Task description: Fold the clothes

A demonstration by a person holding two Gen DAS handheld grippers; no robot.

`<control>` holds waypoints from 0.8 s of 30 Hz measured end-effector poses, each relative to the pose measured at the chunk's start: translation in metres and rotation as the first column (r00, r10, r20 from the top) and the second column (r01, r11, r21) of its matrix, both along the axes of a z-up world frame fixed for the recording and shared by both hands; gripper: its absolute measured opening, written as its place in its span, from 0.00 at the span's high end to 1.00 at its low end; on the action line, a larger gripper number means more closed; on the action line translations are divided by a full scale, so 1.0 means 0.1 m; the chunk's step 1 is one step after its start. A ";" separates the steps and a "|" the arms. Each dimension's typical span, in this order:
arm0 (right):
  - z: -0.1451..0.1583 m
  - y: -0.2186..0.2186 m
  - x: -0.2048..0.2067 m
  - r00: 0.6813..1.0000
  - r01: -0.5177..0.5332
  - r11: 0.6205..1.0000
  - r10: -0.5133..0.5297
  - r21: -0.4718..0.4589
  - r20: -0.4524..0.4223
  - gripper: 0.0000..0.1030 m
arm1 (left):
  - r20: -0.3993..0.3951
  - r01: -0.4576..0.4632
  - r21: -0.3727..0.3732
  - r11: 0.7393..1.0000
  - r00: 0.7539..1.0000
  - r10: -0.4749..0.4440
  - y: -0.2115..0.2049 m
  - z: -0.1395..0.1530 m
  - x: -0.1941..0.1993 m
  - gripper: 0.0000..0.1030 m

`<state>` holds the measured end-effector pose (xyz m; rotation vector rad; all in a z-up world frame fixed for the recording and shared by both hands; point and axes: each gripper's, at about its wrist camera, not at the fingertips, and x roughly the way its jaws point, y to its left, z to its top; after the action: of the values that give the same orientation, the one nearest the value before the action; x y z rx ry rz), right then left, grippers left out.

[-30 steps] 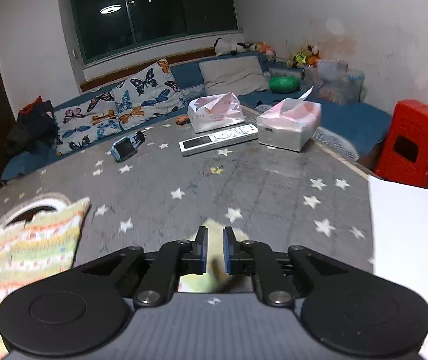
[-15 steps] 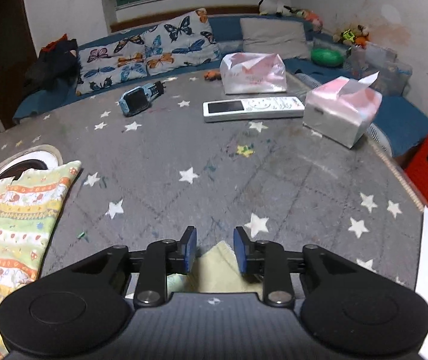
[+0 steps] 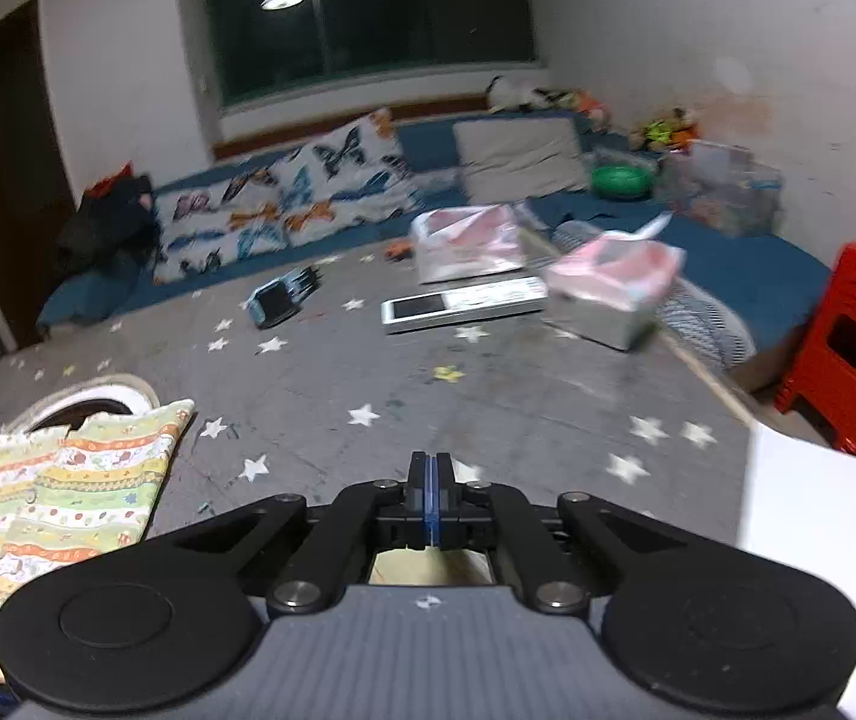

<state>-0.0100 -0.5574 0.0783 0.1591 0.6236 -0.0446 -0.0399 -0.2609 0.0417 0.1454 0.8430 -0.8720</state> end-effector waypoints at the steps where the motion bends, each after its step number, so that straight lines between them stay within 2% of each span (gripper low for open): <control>1: 0.00 -0.04 -0.12 1.000 0.013 1.000 -0.013 0.002 0.004 1.00 | 0.004 0.020 0.006 1.000 1.000 -0.020 -0.01 -0.01 -0.03 0.93; 4: -0.06 -0.16 -0.41 0.998 0.060 0.998 -0.060 -0.008 -0.030 1.00 | 0.008 0.067 0.031 0.997 0.998 -0.067 -0.05 -0.07 -0.12 0.93; 7: -0.10 -0.16 -0.57 0.995 0.092 0.993 -0.095 -0.078 -0.040 0.99 | -0.006 0.100 0.045 0.994 0.995 -0.100 -0.09 -0.14 -0.18 0.92; 13: -0.01 0.17 -0.60 0.999 0.024 0.995 -0.020 -0.102 0.041 0.95 | -0.016 0.106 0.036 0.994 0.994 -0.105 -0.11 -0.14 -0.23 0.91; 15: -0.03 0.31 -0.56 0.998 -0.015 0.995 0.020 -0.099 0.051 0.89 | -0.012 0.100 0.037 0.994 0.995 -0.100 -0.10 -0.12 -0.24 0.90; 17: -0.16 0.45 -0.50 0.998 -0.063 0.993 0.065 -0.096 0.017 0.83 | -0.005 0.082 0.026 0.996 0.997 -0.082 -0.04 -0.07 -0.24 0.86; 19: -0.32 0.52 -0.42 0.996 -0.084 0.992 0.081 -0.096 -0.030 0.83 | -0.001 0.052 0.011 0.999 0.999 -0.052 0.05 -0.03 -0.22 0.76; 21: -0.48 0.49 -0.33 0.996 -0.060 0.994 0.054 -0.092 -0.068 0.83 | -0.003 -0.001 -0.006 1.000 1.000 0.001 0.19 0.01 -0.19 0.72; 24: -0.64 0.37 -0.18 0.995 -0.005 0.998 -0.001 -0.059 -0.095 0.82 | -0.009 -0.087 -0.030 0.996 0.996 0.087 0.41 0.07 -0.12 0.72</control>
<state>-0.0285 -0.5204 0.0147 0.0994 0.7171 -0.0689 -0.0523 -0.2197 0.0488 0.0786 0.8371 -0.8036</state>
